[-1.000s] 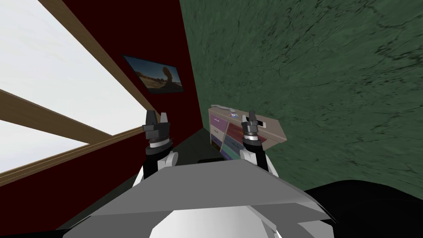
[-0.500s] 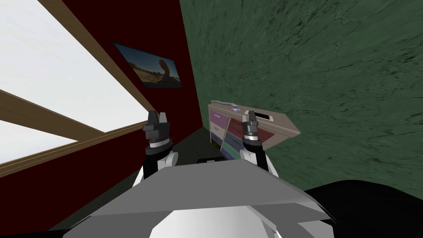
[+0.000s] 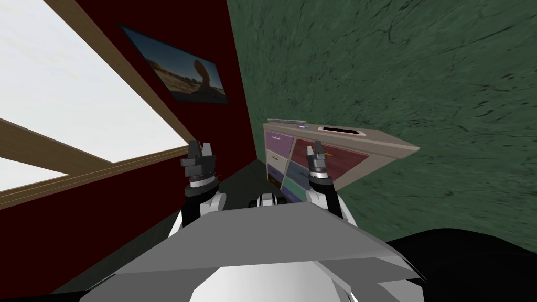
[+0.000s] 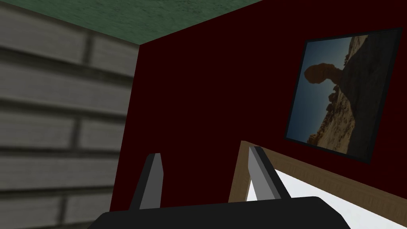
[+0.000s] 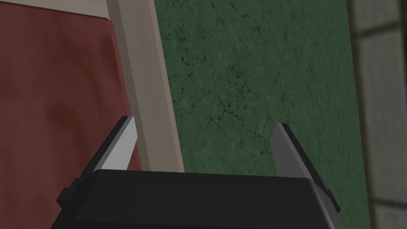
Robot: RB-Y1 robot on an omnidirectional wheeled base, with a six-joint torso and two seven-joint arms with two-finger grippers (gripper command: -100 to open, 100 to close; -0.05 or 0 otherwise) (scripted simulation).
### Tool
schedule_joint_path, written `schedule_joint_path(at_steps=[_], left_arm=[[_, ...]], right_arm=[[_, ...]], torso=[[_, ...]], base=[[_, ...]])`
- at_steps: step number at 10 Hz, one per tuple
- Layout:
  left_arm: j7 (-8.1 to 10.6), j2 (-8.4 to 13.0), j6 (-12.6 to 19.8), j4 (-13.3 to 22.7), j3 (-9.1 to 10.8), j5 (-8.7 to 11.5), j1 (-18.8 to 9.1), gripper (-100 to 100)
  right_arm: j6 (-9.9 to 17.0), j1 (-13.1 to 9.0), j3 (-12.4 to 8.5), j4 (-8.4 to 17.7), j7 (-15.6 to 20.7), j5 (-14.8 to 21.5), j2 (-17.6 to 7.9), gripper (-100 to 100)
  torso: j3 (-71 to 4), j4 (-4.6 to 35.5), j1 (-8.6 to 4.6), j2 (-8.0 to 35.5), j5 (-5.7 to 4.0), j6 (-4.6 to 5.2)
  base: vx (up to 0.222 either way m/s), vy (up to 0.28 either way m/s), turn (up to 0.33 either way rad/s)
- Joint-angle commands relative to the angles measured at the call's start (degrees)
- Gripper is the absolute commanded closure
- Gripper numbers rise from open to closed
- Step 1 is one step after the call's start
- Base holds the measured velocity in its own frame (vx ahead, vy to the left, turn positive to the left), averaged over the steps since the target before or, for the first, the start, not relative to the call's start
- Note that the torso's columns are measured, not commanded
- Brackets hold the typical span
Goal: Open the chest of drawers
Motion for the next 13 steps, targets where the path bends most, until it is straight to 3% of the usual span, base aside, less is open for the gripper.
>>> schedule_joint_path(at_steps=[1,13], left_arm=[[0.00,0.0,0.0,0.0,0.00,0.0,0.0,0],[0.00,0.0,0.0,0.0,0.00,0.0,0.0,0]], right_arm=[[-0.5,0.1,-0.6,0.4,3.5,0.4,-2.0,-100],[-2.9,0.7,-4.3,2.4,21.7,2.4,-5.1,-100]], torso=[[-0.3,0.2,0.00,0.1,0.00,0.00],[-0.2,0.3,-0.10,0.3,-0.03,-0.01]], base=[[0.047,0.043,-0.050],[0.060,0.057,-0.059]])
